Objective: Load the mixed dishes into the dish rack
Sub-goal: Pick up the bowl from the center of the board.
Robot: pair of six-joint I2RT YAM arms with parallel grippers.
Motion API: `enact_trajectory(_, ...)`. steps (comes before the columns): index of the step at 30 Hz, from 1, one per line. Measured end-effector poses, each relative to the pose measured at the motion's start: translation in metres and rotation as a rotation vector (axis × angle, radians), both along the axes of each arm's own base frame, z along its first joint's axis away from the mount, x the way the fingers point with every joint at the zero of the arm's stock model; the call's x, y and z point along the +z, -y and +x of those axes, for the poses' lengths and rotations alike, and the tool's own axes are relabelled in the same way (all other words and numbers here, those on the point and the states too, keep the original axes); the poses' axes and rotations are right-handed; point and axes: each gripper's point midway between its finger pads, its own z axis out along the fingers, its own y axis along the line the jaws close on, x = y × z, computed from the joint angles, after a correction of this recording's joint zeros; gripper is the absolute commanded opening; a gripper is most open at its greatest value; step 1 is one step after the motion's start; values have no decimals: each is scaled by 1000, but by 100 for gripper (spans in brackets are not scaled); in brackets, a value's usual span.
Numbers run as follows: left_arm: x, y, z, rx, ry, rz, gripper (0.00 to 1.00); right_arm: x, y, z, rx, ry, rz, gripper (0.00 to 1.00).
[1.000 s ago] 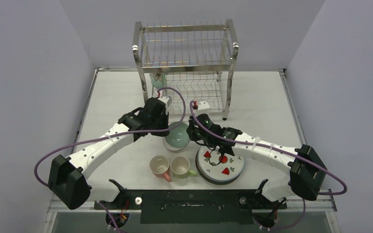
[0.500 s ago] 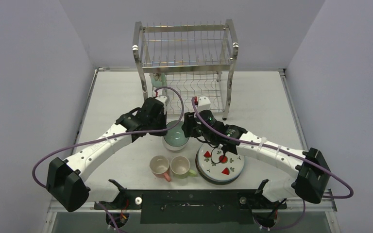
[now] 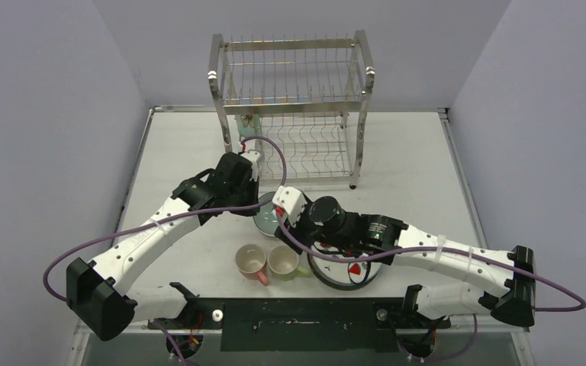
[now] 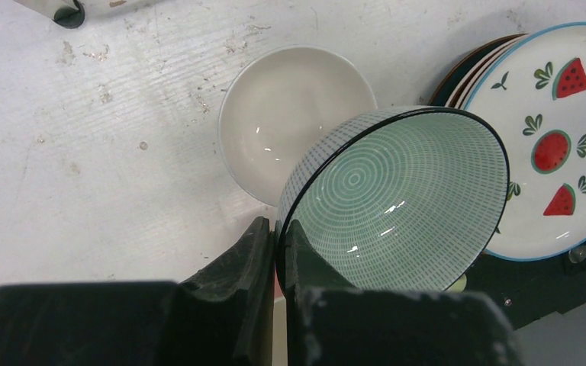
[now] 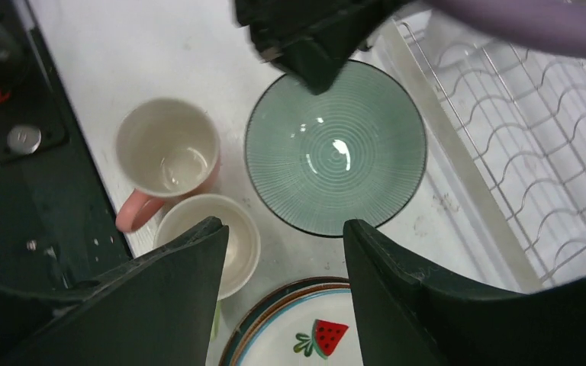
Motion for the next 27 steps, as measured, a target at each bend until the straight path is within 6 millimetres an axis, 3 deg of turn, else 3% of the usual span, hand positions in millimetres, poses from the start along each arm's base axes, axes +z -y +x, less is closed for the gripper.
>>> enact_trajectory(3,7,0,-3,-20,-2,-3,0,2,-3,-26,176,90,-83,58)
enact_trajectory(6,13,2,-8,-48,-8,-10,0,1,-1,-36,303,169,-168,58)
enact_trajectory(10,16,3,-14,-84,-25,-17,0,5,3,-43,420,261,-275,56)
enact_trajectory(15,13,2,-23,-110,-61,-12,0,10,-10,-42,514,316,-382,53)
enact_trajectory(23,11,2,-29,-145,-79,-6,0,-23,-21,-49,638,292,-583,50)
enact_trajectory(27,11,2,-31,-153,-82,-3,0,-32,-21,-50,664,276,-639,40)
